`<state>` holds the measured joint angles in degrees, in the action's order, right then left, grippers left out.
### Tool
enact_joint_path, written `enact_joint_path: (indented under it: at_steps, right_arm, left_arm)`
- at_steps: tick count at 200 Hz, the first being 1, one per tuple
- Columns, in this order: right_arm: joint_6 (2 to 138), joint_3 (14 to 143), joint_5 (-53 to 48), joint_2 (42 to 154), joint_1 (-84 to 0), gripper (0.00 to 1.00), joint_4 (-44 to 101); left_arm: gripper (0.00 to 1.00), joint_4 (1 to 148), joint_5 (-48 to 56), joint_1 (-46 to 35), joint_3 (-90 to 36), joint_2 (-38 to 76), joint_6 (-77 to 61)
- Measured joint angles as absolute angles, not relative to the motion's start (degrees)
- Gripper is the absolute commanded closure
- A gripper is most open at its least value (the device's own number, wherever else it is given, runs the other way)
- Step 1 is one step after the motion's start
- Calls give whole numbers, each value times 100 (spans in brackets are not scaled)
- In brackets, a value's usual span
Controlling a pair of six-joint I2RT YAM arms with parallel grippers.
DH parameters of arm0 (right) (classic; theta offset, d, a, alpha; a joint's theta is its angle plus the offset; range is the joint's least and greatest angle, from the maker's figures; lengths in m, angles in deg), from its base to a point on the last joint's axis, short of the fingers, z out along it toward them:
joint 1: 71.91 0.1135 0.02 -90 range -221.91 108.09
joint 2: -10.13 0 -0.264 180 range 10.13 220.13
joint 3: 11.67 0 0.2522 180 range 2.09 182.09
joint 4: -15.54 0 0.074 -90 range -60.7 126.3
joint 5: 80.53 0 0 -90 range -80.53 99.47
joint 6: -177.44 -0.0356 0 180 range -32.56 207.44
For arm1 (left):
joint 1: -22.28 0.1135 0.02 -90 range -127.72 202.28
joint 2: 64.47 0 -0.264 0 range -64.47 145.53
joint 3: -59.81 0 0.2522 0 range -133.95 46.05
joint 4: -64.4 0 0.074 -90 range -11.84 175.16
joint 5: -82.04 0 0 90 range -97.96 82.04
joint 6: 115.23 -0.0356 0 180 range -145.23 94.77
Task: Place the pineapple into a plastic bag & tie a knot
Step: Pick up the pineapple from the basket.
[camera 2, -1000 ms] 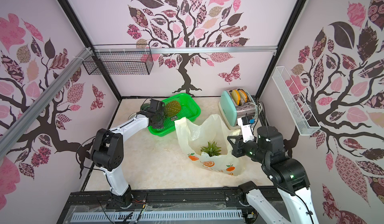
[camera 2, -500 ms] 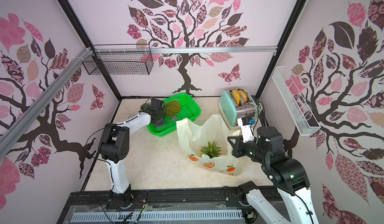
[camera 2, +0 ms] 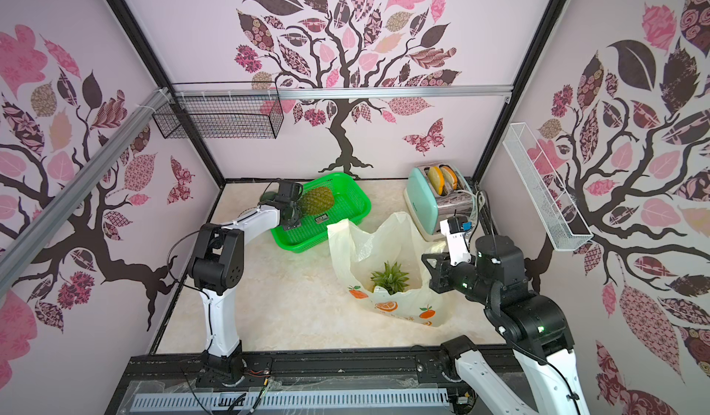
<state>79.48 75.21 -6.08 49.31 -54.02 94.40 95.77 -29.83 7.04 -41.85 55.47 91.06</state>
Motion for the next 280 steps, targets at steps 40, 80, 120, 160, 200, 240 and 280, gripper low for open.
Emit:
enact_joint_path:
  at_steps: [40, 80, 120, 160, 200, 240, 280]
  right_arm:
    - [7926, 7521, -569, 4931, -5402, 100, 9440]
    - [7908, 7521, -566, 4931, -5402, 100, 9440]
    - [7911, 7521, -560, 4928, -5402, 100, 9440]
    - [7908, 7521, -527, 4856, -5402, 100, 9440]
    - [7889, 7482, -496, 4767, -5402, 100, 9429]
    - [7889, 7432, -481, 4756, -5402, 100, 9440]
    - [7889, 7432, -481, 4754, -5402, 100, 9438]
  left_arm:
    - [29, 9546, -3121, 697, -4220, 5624, 9012]
    - [50, 9631, -3217, 690, -4311, 5700, 9010]
    - [80, 9618, -3276, 693, -4331, 5731, 8942]
    - [100, 9480, -3226, 695, -4320, 5731, 8785]
    - [100, 9345, -3208, 725, -4294, 5700, 8267]
    - [100, 9174, -3210, 750, -4099, 5294, 7148]
    - [100, 9163, -2852, 843, -4314, 4776, 5600]
